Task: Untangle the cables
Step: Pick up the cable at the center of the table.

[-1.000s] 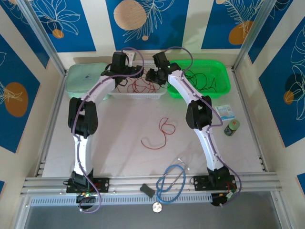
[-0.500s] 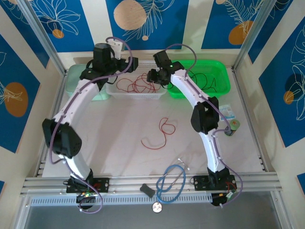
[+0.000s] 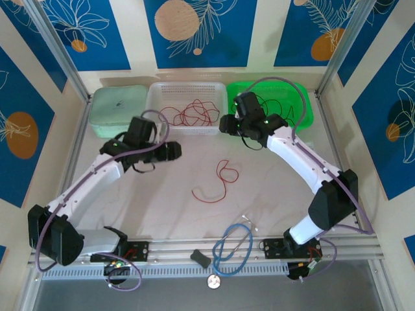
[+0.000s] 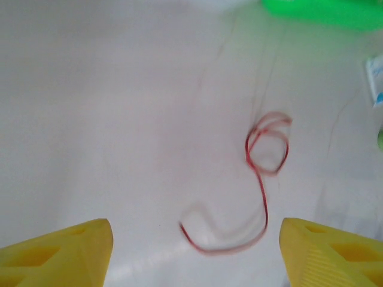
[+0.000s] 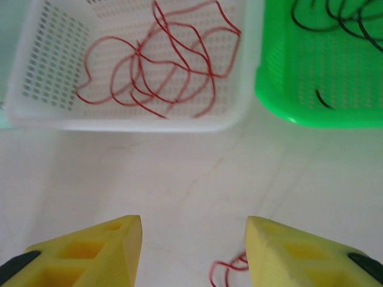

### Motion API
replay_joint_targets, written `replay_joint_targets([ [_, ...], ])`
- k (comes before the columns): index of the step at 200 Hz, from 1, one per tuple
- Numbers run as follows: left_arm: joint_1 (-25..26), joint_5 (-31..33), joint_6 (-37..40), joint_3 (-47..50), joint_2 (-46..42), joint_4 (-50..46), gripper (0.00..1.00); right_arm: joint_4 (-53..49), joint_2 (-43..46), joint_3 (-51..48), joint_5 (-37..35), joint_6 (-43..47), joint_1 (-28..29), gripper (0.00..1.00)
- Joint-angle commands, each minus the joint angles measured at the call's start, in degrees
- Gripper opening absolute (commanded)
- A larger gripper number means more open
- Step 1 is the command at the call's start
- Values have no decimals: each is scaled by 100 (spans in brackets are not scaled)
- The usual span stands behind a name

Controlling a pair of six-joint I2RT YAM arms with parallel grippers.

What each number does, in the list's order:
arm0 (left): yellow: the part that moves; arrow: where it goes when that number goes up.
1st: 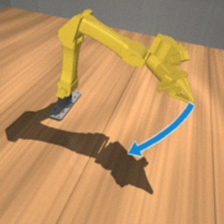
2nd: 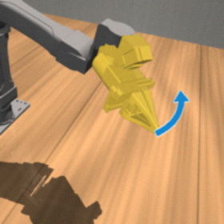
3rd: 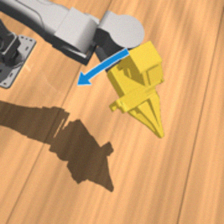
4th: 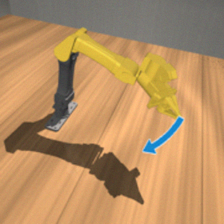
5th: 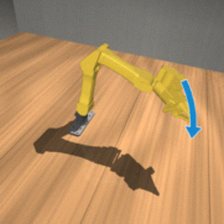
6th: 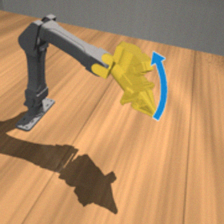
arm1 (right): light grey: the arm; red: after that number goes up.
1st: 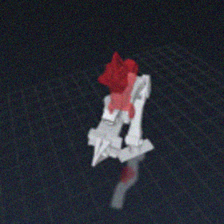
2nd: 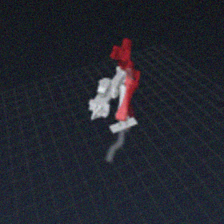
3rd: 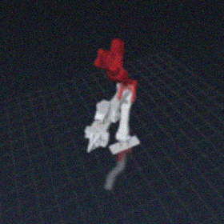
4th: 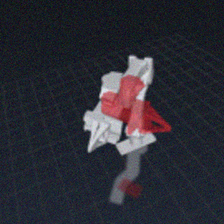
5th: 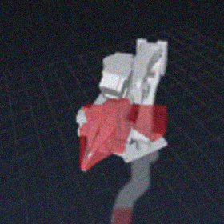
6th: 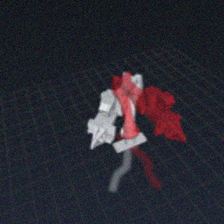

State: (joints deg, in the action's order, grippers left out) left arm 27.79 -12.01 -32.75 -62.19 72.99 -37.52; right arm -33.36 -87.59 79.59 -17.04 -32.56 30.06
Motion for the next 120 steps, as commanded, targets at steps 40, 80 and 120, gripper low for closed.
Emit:
replay_joint_targets([
  [40,1322,463,-1984,-95,1268,-681,63,609,920,-1072,234,-40,-167,48],
  [80,1751,705,-2841,147,1944,-414,56,869,1311,-1560,428,-32,-272,48],
  [120,2099,950,-3232,-187,2786,-618,54,1092,1502,-1883,679,-45,-332,48],
])
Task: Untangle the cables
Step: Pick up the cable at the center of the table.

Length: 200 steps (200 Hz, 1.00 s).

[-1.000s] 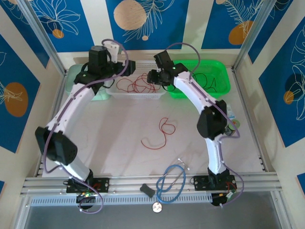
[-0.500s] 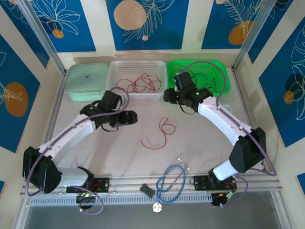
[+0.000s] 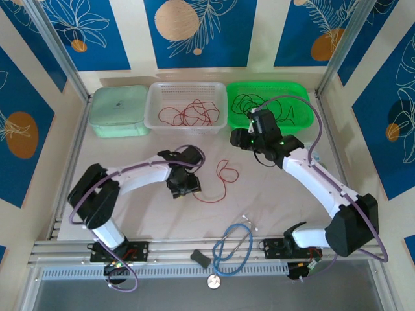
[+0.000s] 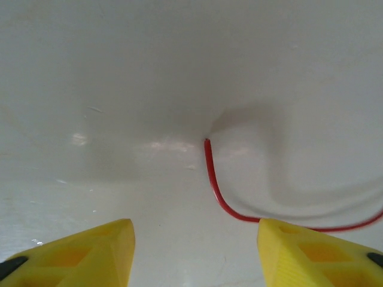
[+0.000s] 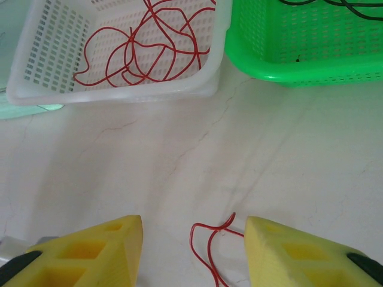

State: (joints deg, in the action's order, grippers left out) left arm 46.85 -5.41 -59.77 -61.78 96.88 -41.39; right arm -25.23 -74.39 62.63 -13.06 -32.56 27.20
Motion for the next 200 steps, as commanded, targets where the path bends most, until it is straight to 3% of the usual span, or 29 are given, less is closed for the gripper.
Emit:
replay_joint_targets([
  [1,197,292,-542,-229,412,-235,53,285,190,-197,284,-47,-51,48],
  [75,329,928,-732,-622,1126,-53,39,511,420,-644,659,-49,-228,48],
  [128,325,1062,-552,-893,1541,33,0,506,613,-776,778,-84,-321,47],
  [167,283,1458,-247,-1167,1279,-387,0,261,875,-1022,775,-362,-296,47],
  [200,217,1809,49,-1465,892,-782,0,-371,788,-1262,215,-746,27,46],
])
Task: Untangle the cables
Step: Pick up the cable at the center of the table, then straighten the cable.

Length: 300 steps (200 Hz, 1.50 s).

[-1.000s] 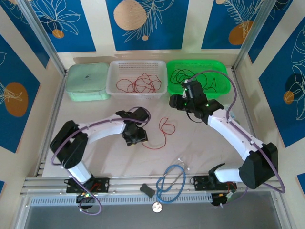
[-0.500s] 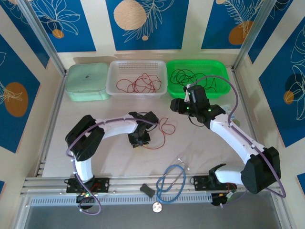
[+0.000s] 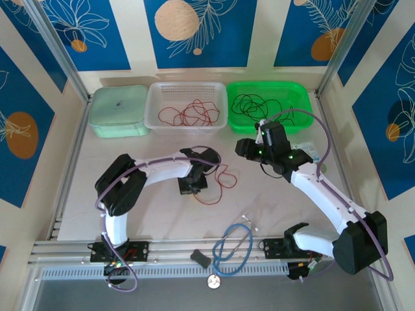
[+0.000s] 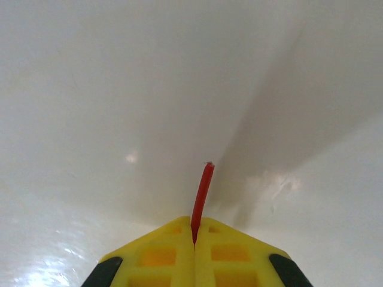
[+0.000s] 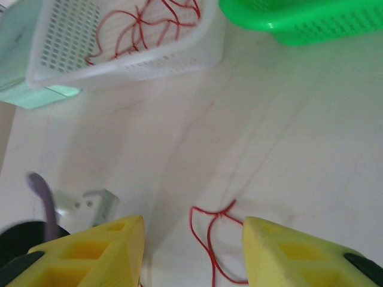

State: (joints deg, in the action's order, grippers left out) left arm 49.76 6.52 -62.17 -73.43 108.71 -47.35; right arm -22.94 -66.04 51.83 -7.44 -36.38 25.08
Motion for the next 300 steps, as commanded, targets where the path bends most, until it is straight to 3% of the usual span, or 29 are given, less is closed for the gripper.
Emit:
replay_joint_targets([
  [1,-77,619,291,-306,-294,-191,0,-616,-57,-187,-368,-375,254,46],
  [92,-255,495,497,-31,-450,162,0,-1225,-1828,-55,-1379,-545,1098,42],
  [134,-344,465,586,106,-559,264,0,-902,-2713,233,-1542,-594,1113,38],
  [192,-484,345,632,356,-595,464,0,-800,-3077,461,-1677,-607,1094,34],
  [245,-570,306,655,475,-664,543,0,-756,-3362,394,-1576,-719,1098,24],
  [282,-708,384,803,438,-858,426,0,-818,-3226,296,-1736,-745,1082,0],
  [300,-966,571,1054,342,-1173,148,0,-914,-3008,229,-1856,-730,1022,0],
])
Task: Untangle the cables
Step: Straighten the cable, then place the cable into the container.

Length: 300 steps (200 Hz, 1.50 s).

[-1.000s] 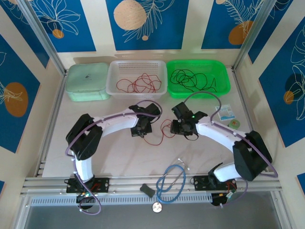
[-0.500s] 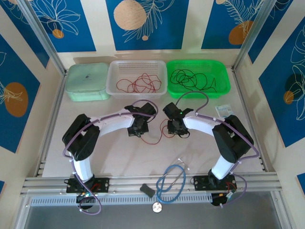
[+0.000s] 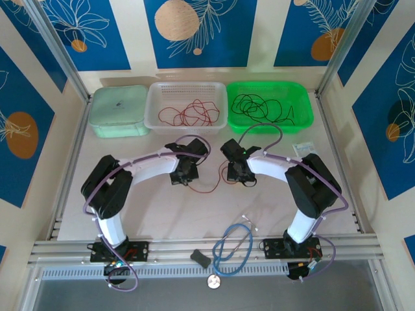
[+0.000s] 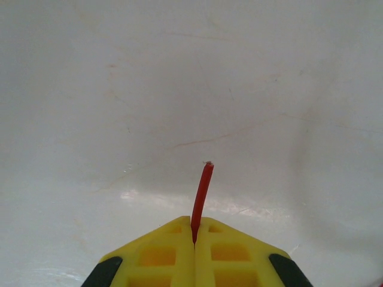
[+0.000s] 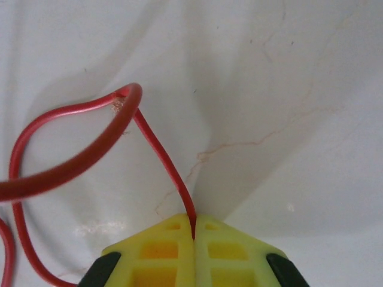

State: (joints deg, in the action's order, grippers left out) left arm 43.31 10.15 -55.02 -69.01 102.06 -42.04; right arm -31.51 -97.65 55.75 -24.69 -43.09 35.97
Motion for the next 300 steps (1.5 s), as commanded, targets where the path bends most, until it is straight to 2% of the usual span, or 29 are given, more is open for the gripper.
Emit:
replay_joint_targets([
  [1,-340,220,354,-106,-528,-392,0,-57,160,-170,-136,-55,-74,0],
  [39,-1660,712,1188,-376,-1556,-1173,0,-110,615,-438,-157,-63,-352,0],
  [65,-2532,1005,1690,-609,-1947,-1525,0,-136,794,-546,-152,-85,-508,0],
  [94,-3085,963,1971,-560,-2191,-1603,0,-219,886,-537,-164,-94,-595,0],
  [185,-3812,1312,2500,-340,-2616,-1860,0,-590,1279,-245,-388,3,-828,0],
  [206,-3821,1116,2549,-493,-2664,-1875,0,-697,1413,137,-312,189,-765,0],
  [256,-3719,30,2842,-1952,-2351,-1725,0,-600,1493,1903,74,962,-424,0],
  [300,-3584,-353,3018,-3335,-1680,-1084,0,-186,648,3604,232,1547,-431,0],
])
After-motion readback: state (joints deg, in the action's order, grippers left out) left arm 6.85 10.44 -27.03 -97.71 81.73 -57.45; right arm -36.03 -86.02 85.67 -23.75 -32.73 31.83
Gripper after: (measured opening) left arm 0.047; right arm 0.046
